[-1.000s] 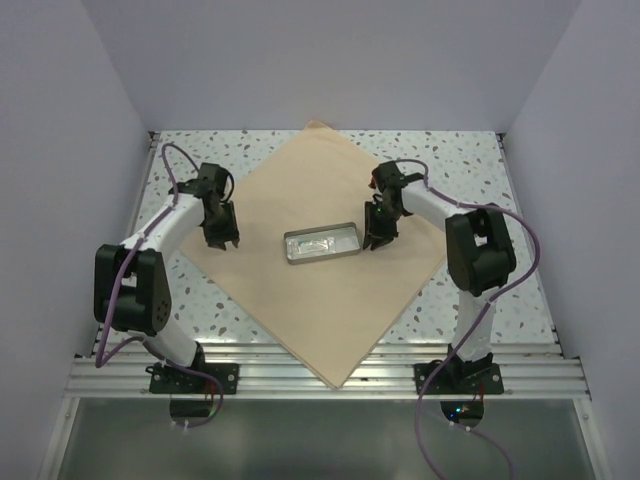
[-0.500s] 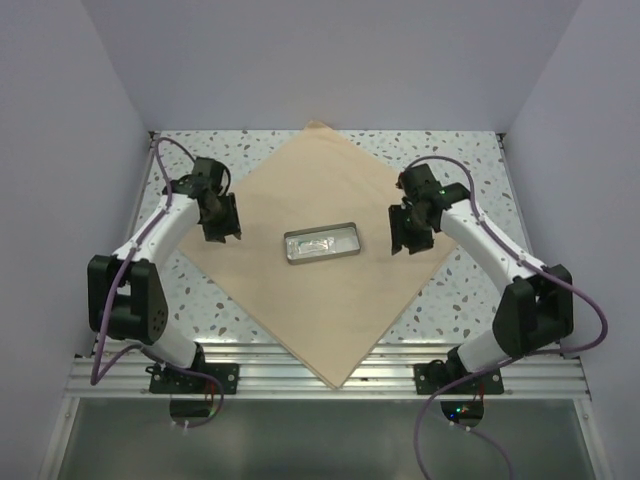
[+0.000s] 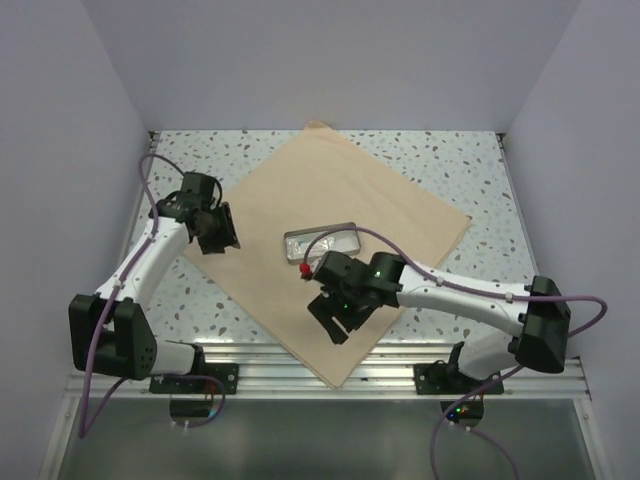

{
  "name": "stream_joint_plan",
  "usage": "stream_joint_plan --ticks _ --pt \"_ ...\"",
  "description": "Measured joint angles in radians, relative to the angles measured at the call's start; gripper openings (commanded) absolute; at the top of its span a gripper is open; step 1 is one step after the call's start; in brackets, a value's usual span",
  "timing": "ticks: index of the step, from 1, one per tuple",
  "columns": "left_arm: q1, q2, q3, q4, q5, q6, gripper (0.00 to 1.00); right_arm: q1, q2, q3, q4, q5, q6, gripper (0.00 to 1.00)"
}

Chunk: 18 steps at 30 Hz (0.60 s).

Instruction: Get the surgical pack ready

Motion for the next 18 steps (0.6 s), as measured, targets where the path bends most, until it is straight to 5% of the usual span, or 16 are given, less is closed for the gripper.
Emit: stream_joint_plan --ticks 6,18 --pt "0.000 -0.071 0.000 -0.082 -0.025 -0.088 0.48 0.285 0.071 -0.016 0.069 0.040 0.063 0.65" --pt "0.000 -0.270 0.030 -0.257 -0.037 -0.196 0.48 0.501 0.130 -0.144 0.238 0.138 0.175 0.52"
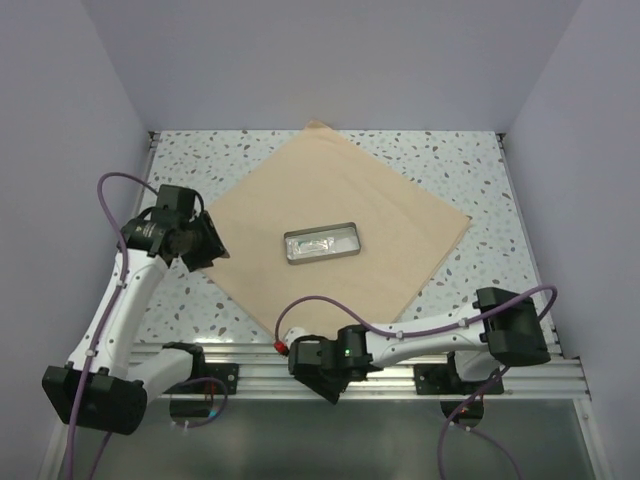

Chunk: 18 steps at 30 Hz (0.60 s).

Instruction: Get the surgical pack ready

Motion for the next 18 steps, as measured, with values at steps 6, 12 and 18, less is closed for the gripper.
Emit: stream_joint_plan --ticks 6,12,18 --pt "0.000 -0.069 -0.004 -0.046 0.000 -0.025 0.48 0.085 0.088 0.001 0.004 0.074 0.037 0.47" --pt "0.000 -0.100 -0.010 -0.074 0.002 -0.028 0.49 0.103 0.092 0.001 0.000 0.153 0.059 0.45" --pt "0.000 -0.111 -0.016 -0.086 0.003 -0.028 0.48 0.105 0.101 0.001 0.002 0.197 0.065 0.42"
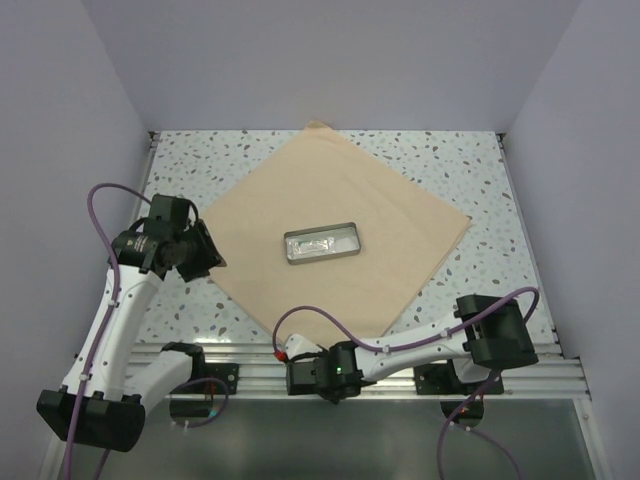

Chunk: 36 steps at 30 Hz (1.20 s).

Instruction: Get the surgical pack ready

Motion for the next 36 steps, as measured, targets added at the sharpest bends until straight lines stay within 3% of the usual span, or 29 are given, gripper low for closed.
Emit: stream_joint_plan --ticks 12,16,25,36 --pt "0.000 -0.006 0.000 -0.011 0.000 0.000 0.49 0.015 0.025 0.000 0.019 0.017 0.003 0.33" --pt "0.000 -0.006 0.000 -0.017 0.000 0.001 0.49 0.019 0.031 0.000 0.023 0.031 0.013 0.20" --pt "0.000 -0.005 0.000 -0.019 0.000 0.001 0.49 0.020 0.028 -0.001 0.019 0.091 0.055 0.00" --pt "0.000 0.014 0.000 -0.018 0.000 0.002 0.49 0.020 -0.093 -0.008 -0.003 0.129 0.069 0.00"
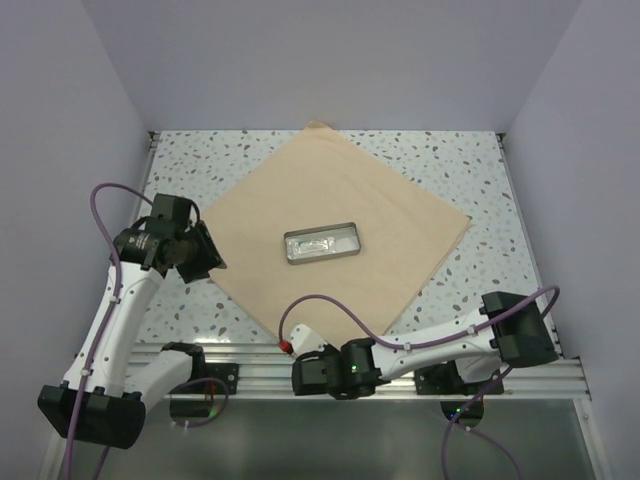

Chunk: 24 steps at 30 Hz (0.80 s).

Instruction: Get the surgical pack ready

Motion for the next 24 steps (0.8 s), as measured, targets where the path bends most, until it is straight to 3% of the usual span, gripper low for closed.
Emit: stream_joint_plan --ticks 12,18,24 --pt "0.000 0.014 0.000 0.003 0.003 0.000 0.49 -0.047 -0.044 0.007 -0.049 0.043 -0.007 0.00" --pt "0.000 0.014 0.000 0.004 -0.013 0.003 0.49 -0.253 -0.047 0.089 -0.079 0.069 -0.097 0.00" --pt "0.000 0.018 0.001 0.002 -0.098 0.011 0.50 -0.507 0.004 0.283 -0.068 0.072 -0.283 0.00"
